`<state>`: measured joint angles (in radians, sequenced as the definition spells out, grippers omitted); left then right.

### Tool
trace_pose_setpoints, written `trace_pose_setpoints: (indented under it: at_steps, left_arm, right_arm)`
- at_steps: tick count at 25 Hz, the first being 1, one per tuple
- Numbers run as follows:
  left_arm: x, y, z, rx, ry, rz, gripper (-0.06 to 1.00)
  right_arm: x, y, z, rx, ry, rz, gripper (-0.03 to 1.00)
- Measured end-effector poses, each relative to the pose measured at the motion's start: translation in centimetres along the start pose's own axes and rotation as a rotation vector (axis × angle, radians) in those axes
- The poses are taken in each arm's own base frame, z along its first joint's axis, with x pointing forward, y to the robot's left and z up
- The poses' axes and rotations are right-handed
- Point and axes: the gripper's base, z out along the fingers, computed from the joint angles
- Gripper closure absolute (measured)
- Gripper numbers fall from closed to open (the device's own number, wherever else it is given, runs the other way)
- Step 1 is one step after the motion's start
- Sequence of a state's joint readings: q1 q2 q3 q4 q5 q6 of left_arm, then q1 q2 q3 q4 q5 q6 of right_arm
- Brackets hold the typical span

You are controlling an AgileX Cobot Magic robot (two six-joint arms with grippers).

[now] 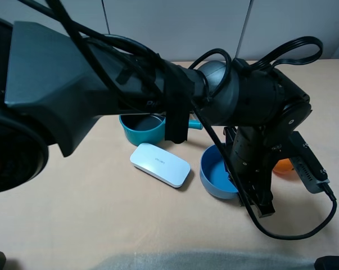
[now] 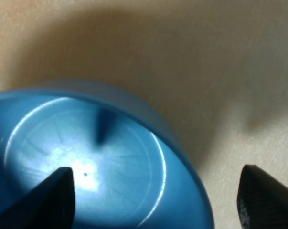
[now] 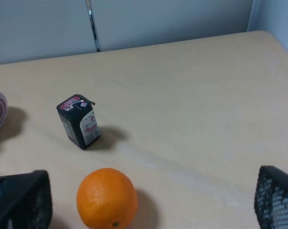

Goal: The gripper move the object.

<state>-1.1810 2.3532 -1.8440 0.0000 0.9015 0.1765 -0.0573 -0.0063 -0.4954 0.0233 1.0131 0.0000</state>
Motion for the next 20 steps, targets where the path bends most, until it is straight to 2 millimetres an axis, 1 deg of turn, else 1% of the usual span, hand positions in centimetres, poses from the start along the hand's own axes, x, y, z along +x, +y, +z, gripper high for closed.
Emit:
trace_pose_setpoints:
  at_steps: [11, 17, 20]
  left_arm:
    - [0.1, 0.0, -0.1, 0.003, 0.016, -0.032, 0.23]
    - [-0.5, 0.1, -1.4, -0.003, -0.016, -0.046, 0.21]
    - [-0.5, 0.1, -1.5, -0.003, -0.019, -0.049, 0.18]
  right_arm:
    - [0.0, 0.0, 0.0, 0.000, 0.000, 0.000, 0.30]
    - [0.0, 0.0, 0.0, 0.000, 0.000, 0.000, 0.30]
    - [0.0, 0.0, 0.0, 0.000, 0.000, 0.000, 0.30]
